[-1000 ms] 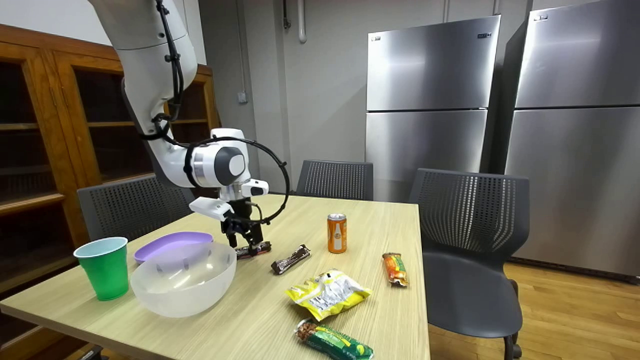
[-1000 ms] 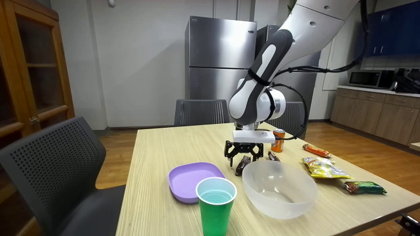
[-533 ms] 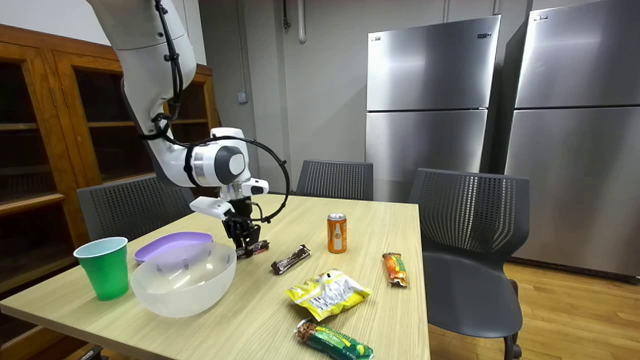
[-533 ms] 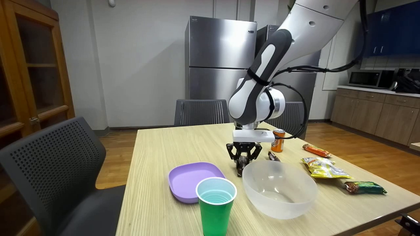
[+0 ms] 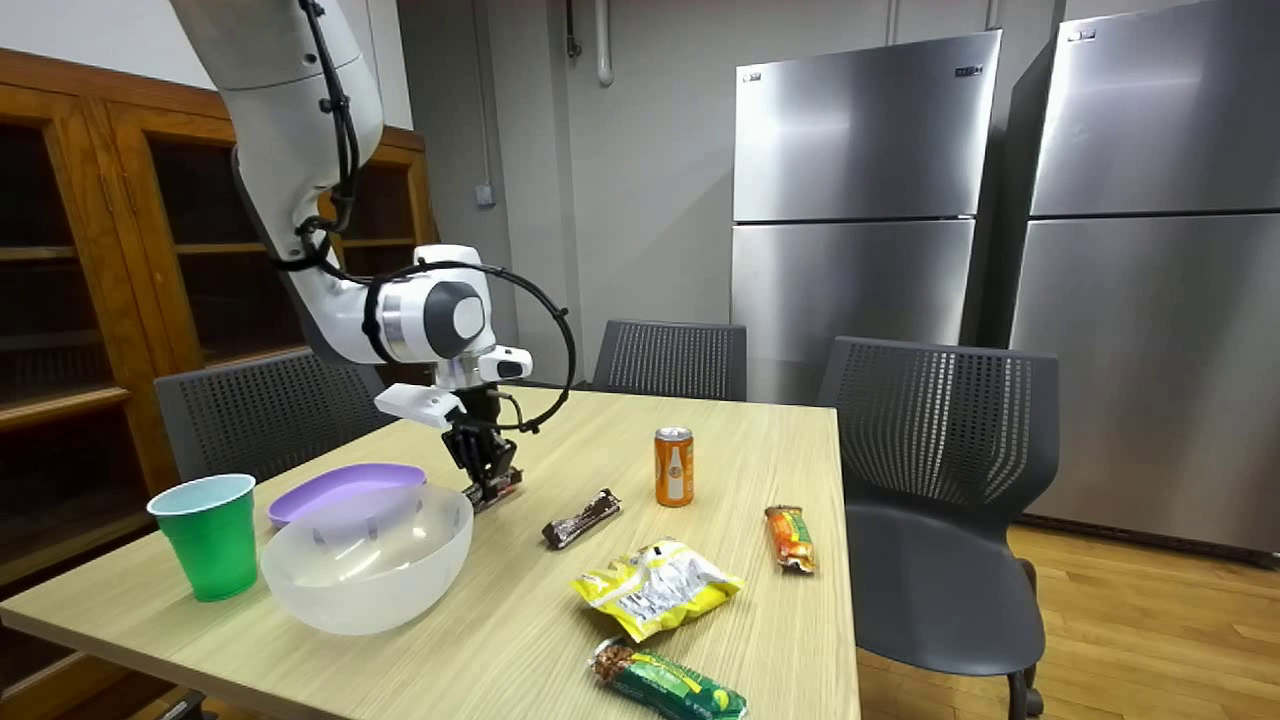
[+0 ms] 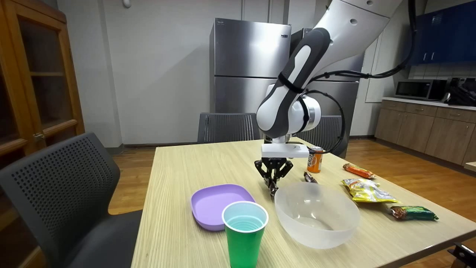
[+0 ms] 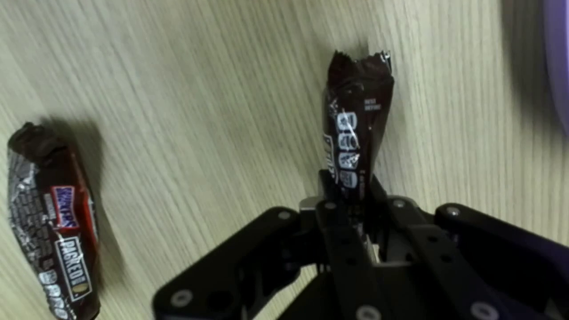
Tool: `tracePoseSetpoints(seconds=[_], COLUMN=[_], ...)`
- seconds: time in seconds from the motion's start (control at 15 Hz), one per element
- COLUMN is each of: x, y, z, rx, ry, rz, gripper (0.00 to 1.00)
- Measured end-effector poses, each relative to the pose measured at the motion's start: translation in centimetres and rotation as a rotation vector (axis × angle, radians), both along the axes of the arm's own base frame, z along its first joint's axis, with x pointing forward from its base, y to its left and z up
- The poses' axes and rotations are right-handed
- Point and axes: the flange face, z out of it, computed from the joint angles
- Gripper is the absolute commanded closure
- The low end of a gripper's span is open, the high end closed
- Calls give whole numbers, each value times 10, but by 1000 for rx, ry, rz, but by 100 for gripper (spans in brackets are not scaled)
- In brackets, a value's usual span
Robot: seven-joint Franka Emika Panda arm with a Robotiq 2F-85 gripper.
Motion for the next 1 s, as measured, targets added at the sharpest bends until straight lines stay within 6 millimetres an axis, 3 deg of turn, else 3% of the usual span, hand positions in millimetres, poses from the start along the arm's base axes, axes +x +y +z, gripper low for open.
tracePoseSetpoints(seconds=[0.27,0.6,1.0], x=[2,-11,-27], y=[12,36,97], z=[29,77,95], rx=[9,12,34], ry=[-25,-68,-87], rz=[51,147,277], gripper=[96,96,96])
